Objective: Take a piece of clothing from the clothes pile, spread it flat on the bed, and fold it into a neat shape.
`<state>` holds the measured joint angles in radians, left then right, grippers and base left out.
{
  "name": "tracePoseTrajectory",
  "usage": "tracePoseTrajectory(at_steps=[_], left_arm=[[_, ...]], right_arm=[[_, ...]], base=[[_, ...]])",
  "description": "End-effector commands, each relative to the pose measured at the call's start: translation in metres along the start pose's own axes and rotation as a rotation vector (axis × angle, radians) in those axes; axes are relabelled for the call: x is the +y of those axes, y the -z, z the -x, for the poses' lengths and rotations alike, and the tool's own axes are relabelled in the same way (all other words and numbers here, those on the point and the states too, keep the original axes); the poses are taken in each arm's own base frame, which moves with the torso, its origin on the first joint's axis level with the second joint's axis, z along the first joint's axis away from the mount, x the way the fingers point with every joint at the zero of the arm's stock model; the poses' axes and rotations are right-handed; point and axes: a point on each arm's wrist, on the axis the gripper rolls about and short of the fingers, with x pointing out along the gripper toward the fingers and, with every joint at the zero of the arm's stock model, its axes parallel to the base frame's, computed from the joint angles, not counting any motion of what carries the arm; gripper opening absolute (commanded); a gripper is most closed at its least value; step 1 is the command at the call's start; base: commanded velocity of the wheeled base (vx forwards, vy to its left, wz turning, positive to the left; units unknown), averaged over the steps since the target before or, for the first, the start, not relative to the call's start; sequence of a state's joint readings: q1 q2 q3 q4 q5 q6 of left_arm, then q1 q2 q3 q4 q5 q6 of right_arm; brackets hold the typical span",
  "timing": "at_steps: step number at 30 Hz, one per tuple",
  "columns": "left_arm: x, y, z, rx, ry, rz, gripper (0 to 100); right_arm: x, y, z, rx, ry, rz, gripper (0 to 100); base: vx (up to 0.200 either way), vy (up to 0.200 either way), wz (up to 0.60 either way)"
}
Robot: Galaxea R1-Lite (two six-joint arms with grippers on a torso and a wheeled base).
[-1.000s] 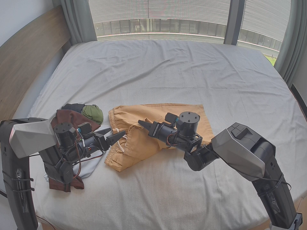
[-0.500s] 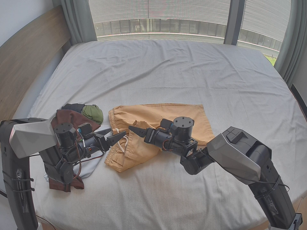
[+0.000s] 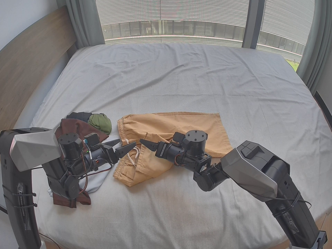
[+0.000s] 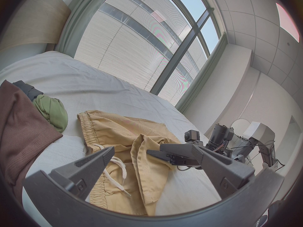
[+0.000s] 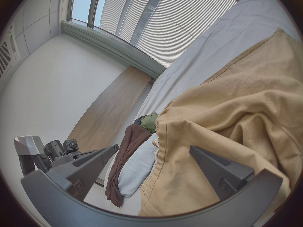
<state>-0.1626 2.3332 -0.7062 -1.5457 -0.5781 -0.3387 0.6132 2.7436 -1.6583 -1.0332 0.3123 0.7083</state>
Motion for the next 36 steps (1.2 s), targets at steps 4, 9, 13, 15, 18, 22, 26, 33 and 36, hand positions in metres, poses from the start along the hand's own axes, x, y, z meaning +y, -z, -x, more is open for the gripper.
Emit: tracePoseTrajectory(at_steps=[4,9,13,15,18,22,26,33,36], left_arm=[[-0.003,0.000,0.000,0.001,0.006,-0.001,100],[-0.003,0.000,-0.001,0.002,0.008,-0.001,100],[-0.002,0.001,-0.001,0.003,0.007,0.000,100],[-0.002,0.001,-0.001,0.003,0.007,0.000,100],[-0.002,0.001,-0.001,0.004,0.007,0.001,100],[-0.002,0.002,-0.001,0.005,0.006,0.003,100],[-0.003,0.005,-0.002,0.014,0.010,0.005,100],[-0.003,0.006,-0.003,0.018,0.010,0.009,100],[-0.002,0.007,-0.003,0.020,0.009,0.009,100]], right_arm=[[0.034,-0.027,0.010,-0.068,-0.009,0.017,100],[0.051,-0.032,0.026,-0.049,-0.003,0.033,100],[0.051,-0.015,0.048,0.049,0.059,0.146,100],[0.048,-0.012,0.050,0.062,0.069,0.172,100],[0.039,0.003,0.058,0.123,0.094,0.262,100],[0.035,0.011,0.057,0.145,0.094,0.329,100],[0.023,0.022,0.056,0.179,0.104,0.403,100],[0.006,0.035,0.051,0.249,0.093,0.576,100],[0.003,0.029,0.046,0.267,0.093,0.663,100]], base=[[0.000,0.000,0.00],[0.000,0.000,0.00],[0.000,0.000,0.00],[0.000,0.000,0.00],[0.000,0.000,0.00],[0.000,0.000,0.00],[0.000,0.000,0.00],[0.000,0.000,0.00],[0.000,0.000,0.00]])
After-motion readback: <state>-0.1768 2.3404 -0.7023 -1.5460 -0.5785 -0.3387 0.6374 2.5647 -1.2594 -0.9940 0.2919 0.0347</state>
